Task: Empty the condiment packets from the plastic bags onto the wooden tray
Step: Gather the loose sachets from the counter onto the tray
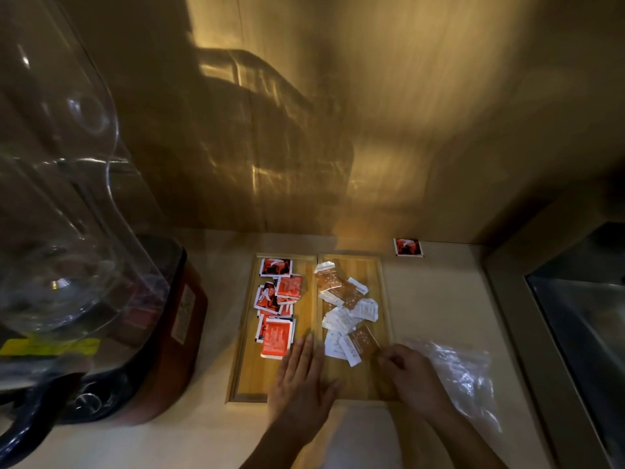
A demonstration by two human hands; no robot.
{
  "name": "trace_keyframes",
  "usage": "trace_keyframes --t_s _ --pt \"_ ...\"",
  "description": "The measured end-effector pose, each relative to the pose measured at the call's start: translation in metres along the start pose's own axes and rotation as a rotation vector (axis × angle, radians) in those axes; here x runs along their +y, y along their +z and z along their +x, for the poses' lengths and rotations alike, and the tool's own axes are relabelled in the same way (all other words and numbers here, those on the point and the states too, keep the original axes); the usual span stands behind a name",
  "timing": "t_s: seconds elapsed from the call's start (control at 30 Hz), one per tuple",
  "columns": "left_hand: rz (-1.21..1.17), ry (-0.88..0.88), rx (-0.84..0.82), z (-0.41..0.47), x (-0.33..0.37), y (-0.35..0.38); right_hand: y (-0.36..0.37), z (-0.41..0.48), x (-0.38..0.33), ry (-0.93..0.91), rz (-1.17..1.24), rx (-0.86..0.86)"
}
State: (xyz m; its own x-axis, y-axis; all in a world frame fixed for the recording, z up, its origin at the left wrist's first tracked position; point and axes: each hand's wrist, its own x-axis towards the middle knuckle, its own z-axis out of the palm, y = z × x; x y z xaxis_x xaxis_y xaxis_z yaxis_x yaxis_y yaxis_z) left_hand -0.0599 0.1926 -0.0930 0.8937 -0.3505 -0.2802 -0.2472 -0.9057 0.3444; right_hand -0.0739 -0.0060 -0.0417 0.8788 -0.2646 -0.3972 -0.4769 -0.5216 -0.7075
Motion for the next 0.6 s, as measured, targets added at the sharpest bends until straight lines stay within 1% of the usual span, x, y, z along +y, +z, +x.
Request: trace_keyframes --t_s 0.07,0.2,0.4,0.47,0.53,0.6 --pt "0.048 -0.011 0.006 0.003 -0.001 0.003 -0.006 0.007 0.002 -0.011 0.016 -0.003" --pt "0.095 -0.001 0.064 0.006 -0.002 0.010 -0.024 0.040 0.002 -0.023 0.054 0.054" --pt "0.065 0.020 0.129 0.005 -0.003 0.015 -0.056 0.110 -0.002 -0.023 0.109 0.122" --pt "0.068 0.031 0.146 0.005 -0.003 0.016 -0.066 0.137 -0.003 -0.025 0.057 0.179" --pt "0.106 0.040 0.151 0.005 -0.002 0.016 -0.074 0.165 -0.003 -0.024 -0.066 0.250" --pt "0.135 0.043 0.149 0.006 -0.001 0.016 -0.081 0.190 -0.006 -0.028 -0.140 0.280"
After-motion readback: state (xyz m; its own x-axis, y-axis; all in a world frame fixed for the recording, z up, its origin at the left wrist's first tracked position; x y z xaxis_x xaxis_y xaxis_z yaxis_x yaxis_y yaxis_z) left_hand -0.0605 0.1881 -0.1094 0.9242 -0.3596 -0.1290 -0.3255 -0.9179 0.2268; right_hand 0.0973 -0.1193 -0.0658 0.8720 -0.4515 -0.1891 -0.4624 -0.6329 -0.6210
